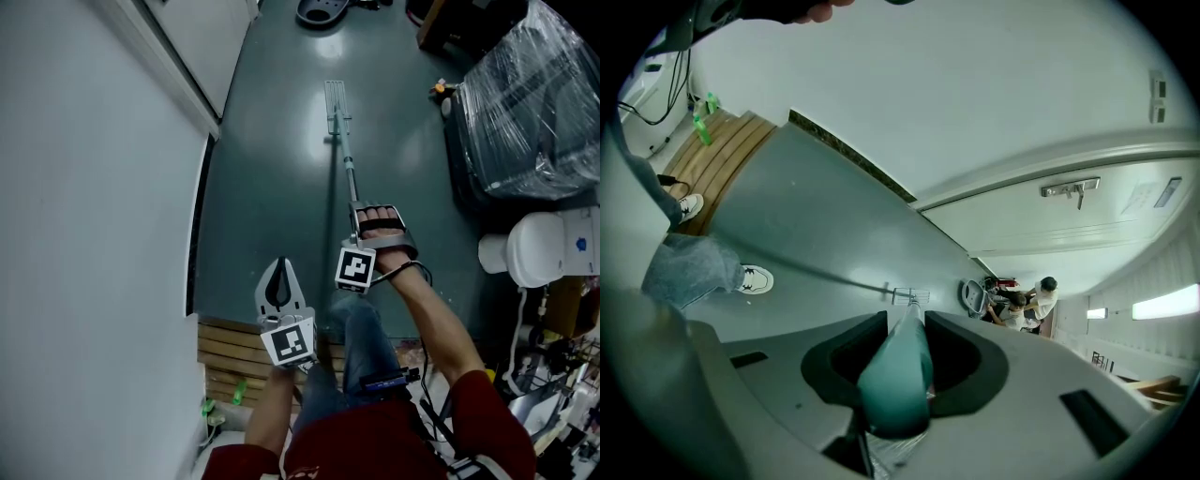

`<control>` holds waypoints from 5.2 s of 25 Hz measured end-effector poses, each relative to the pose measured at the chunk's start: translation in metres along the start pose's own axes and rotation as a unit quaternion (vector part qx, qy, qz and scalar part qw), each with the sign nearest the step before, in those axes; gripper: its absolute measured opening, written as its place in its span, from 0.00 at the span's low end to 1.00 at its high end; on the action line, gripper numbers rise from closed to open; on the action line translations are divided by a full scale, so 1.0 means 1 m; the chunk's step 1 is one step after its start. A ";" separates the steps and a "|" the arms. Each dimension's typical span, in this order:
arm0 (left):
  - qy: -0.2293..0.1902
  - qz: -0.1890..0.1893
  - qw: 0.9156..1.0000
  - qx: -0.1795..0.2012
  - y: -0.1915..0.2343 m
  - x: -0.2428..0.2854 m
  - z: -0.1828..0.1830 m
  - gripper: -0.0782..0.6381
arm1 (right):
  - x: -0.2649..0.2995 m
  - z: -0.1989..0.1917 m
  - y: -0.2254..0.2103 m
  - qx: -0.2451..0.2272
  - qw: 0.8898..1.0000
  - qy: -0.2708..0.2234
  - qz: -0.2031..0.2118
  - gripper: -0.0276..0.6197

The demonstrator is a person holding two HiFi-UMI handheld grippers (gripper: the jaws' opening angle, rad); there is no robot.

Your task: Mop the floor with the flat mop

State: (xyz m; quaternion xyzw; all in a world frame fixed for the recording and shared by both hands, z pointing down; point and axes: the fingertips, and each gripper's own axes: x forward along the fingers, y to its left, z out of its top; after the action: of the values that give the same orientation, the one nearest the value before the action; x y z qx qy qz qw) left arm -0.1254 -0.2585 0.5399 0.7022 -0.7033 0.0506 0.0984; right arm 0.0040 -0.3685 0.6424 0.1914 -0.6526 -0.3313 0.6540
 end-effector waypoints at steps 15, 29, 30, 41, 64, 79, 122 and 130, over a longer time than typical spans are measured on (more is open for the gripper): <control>0.001 0.004 1.000 0.007 -0.006 -0.016 0.005 0.13 | -0.009 -0.007 0.013 0.005 1.000 -0.002 0.005 0.23; -0.017 0.003 1.000 0.008 -0.014 -0.060 0.024 0.13 | -0.057 -0.013 0.038 0.010 1.000 0.004 0.011 0.23; -0.019 0.003 1.000 0.009 -0.014 -0.064 0.026 0.13 | -0.061 -0.013 0.041 0.010 1.000 0.004 0.012 0.23; -0.024 0.005 0.999 0.024 -0.016 -0.119 0.051 0.13 | -0.123 -0.010 0.069 0.011 1.000 0.010 0.016 0.23; -0.059 -0.022 0.998 0.025 -0.018 -0.225 0.071 0.13 | -0.252 0.001 0.147 0.052 0.998 0.019 0.041 0.22; -0.049 -0.040 0.998 0.028 -0.016 -0.295 0.063 0.13 | -0.338 0.019 0.196 0.085 0.995 0.010 0.053 0.22; -0.042 -0.110 0.992 0.038 -0.079 -0.358 0.058 0.13 | -0.472 0.011 0.271 0.091 0.988 0.021 0.126 0.22; -0.034 -0.104 0.993 0.037 -0.077 -0.353 0.052 0.13 | -0.472 0.017 0.259 0.096 0.989 0.022 0.106 0.22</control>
State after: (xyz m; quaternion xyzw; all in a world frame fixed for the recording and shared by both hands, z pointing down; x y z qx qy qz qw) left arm -0.0546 0.0754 0.4096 0.7762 -0.6268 0.0422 0.0535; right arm 0.0687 0.1402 0.4778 0.1902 -0.6832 -0.1914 0.6786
